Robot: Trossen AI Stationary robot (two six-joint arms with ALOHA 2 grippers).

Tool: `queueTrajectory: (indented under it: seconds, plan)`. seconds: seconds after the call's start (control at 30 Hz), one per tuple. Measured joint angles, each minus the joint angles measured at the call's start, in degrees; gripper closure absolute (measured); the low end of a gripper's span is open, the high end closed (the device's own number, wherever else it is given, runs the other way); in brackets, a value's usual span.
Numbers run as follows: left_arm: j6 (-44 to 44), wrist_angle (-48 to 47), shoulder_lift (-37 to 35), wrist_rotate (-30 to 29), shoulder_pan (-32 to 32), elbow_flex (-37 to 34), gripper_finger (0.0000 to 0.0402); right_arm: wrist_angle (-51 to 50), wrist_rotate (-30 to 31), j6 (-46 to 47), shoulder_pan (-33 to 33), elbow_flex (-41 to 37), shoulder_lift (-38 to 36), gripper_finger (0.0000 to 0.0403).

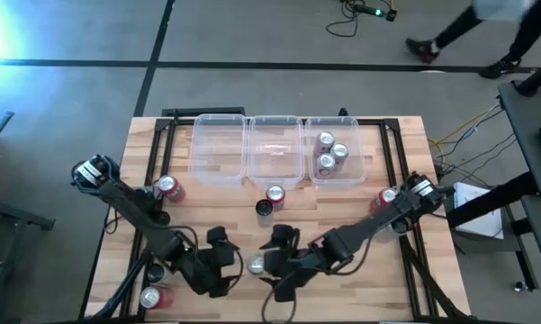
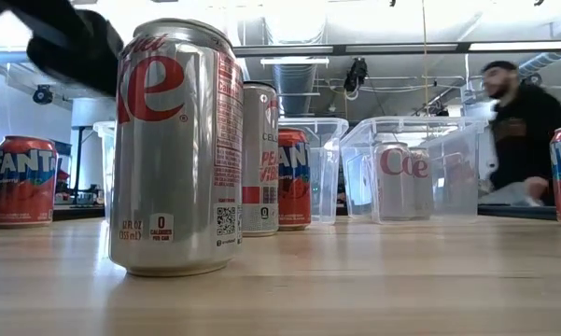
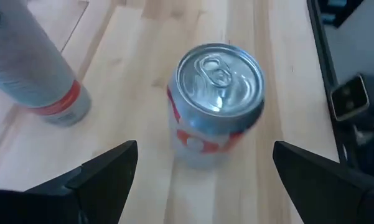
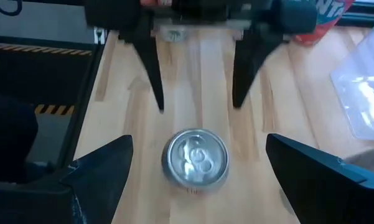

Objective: Sort soda cans
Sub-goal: Put the red silver soda can into the right transparent bin

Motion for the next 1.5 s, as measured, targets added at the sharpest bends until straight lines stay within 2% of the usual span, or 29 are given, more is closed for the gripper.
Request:
queueTrajectory:
  seconds: [0.17,0.33,0.6,0.87,1.03,1.5]
  plan:
    - [0.4,7.0,2.6,-1.5,1.6,-4.1,0.0043,-1.1,-4.4,0.0,-0.9,2.5,1.9,0.0039]
    - [1.4,9.3,6.3,-4.1,2.8,-4.5,0.0043,-5.6,-4.5,0.9,-0.4,4.2,2.4,0.0039]
    - [8.0,24.0,12.5,-4.9,5.3,-4.4,0.0052,-10.5,-4.0,4.6,-0.7,2.5,3.0,0.0039]
    - [8.4,27.6,14.5,-5.1,5.7,-4.4,0.0053,-12.7,-3.4,3.1,-2.4,2.4,4.0,0.0039]
    - [9.3,29.1,14.5,-5.5,5.6,-4.4,0.0053,-11.6,-6.7,4.4,-4.3,2.3,5.2,0.0039]
    - [9.1,28.7,14.5,-5.4,4.7,-4.4,0.0053,-10.4,-9.3,4.4,-5.2,2.3,9.9,0.0039]
